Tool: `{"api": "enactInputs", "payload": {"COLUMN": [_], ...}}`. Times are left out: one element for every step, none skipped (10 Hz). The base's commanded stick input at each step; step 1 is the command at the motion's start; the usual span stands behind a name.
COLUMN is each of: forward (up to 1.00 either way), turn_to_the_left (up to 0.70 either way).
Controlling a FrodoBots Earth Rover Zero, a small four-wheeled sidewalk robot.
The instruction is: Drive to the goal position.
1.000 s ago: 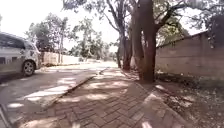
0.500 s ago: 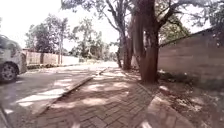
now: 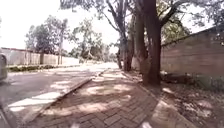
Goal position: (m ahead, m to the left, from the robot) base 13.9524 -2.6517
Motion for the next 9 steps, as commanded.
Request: {"api": "enactInputs", "payload": {"forward": [0.50, 0.50, 0.50, 0.50, 0.50, 0.50, 0.50, 0.50, 0.50], "turn_to_the_left": [0.00, 0.00, 0.00, 0.00, 0.00, -0.07, -0.20, -0.32, -0.45]}}
